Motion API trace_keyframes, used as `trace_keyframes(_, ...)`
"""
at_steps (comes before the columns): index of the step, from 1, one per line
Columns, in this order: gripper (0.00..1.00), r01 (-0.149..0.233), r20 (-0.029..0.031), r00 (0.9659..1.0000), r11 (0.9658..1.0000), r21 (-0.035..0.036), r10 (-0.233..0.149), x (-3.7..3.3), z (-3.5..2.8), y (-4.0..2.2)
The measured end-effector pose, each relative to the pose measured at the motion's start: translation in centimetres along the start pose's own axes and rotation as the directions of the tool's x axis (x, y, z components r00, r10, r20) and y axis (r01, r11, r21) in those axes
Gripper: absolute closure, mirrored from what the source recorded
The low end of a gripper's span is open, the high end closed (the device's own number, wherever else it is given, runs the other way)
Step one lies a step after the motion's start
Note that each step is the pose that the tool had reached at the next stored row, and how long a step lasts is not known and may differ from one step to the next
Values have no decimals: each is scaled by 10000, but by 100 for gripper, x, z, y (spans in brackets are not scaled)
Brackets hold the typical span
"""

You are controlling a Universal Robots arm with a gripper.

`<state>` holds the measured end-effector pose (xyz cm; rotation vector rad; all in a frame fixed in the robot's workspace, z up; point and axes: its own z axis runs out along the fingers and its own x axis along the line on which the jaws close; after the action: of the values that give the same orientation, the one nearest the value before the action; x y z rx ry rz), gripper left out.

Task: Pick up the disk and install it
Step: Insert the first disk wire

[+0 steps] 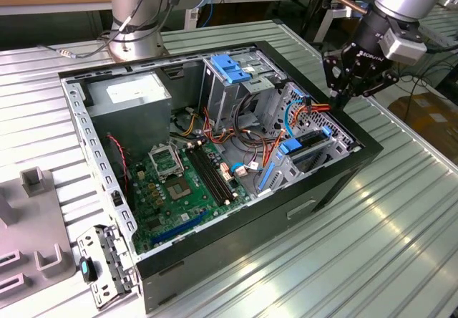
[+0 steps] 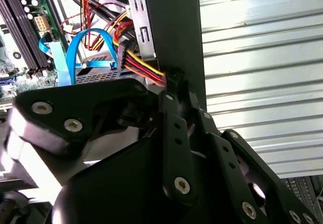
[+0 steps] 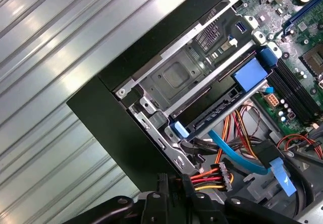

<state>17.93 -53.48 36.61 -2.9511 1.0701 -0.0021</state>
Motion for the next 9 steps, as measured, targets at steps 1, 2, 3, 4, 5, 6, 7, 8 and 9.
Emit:
trace_keyframes(1,82,0,3,10000,10000,2,0,1,-5,-1)
trace_keyframes(2,82,-1,8,10000,10000,6,1,1,-20,-1)
trace_keyframes(3,83,-2,10,10000,10000,8,2,1,-43,-1)
trace_keyframes(4,83,-14,11,10000,10000,8,14,2,-71,-1)
trace_keyframes(5,83,-58,13,10000,10000,10,58,2,-75,-1)
trace_keyframes(6,83,-149,16,9999,9999,13,149,2,-74,-1)
trace_keyframes(7,83,-255,16,9997,9997,13,255,2,-74,-1)
trace_keyframes(8,83,-379,14,9993,9993,13,379,2,-75,-1)
trace_keyframes(9,83,-474,14,9989,9989,12,474,1,-76,-1)
